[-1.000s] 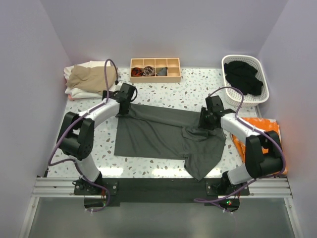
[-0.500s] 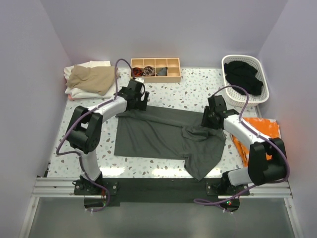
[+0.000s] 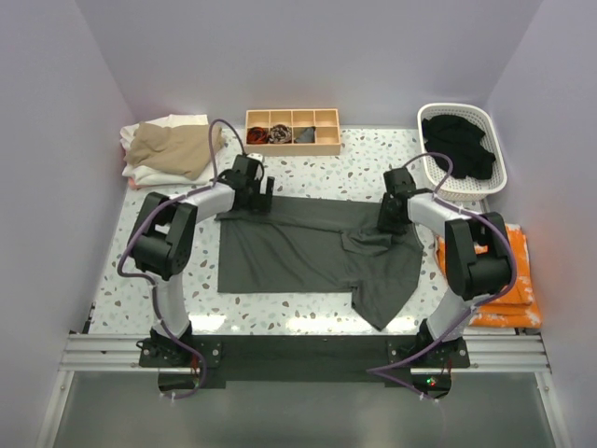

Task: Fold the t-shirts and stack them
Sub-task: Fold the flattened tshirt in 1/3 of the way

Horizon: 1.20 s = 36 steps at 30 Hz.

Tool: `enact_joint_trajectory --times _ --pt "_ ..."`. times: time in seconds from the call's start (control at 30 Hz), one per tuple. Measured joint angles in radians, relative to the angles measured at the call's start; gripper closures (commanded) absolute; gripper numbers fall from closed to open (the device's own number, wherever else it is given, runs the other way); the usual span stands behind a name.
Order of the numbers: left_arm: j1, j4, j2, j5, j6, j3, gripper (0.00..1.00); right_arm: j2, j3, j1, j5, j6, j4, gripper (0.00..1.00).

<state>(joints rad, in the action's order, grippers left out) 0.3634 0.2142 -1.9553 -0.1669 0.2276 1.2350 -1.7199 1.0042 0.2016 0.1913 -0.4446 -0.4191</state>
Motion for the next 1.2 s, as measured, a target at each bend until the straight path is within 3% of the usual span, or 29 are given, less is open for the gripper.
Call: enact_joint_trajectory --times 0.23,0.33,0.57,0.77,1.0,1.2 --pt "-0.046 -0.053 0.000 0.004 0.006 -0.018 0.00 -0.145 0.177 0.000 -0.042 0.021 0.048 0.46" --pt "-0.055 -0.076 0.002 0.015 0.004 -0.027 0.00 -0.137 0.167 -0.001 -0.072 0.032 0.094 0.44" --pt "-0.042 -0.122 0.056 0.067 -0.002 -0.084 0.00 0.151 0.037 -0.001 -0.085 0.068 0.119 0.37" --pt "0.051 -0.138 0.140 0.117 -0.001 -0.088 0.00 0.437 -0.084 -0.001 -0.090 0.066 0.164 0.37" --pt "0.148 -0.222 0.239 0.217 0.043 -0.173 0.00 0.517 -0.370 -0.001 -0.149 0.019 0.197 0.36" --pt "0.161 -0.217 0.277 0.199 0.061 -0.251 0.00 0.524 -0.437 -0.001 -0.159 -0.002 0.227 0.36"
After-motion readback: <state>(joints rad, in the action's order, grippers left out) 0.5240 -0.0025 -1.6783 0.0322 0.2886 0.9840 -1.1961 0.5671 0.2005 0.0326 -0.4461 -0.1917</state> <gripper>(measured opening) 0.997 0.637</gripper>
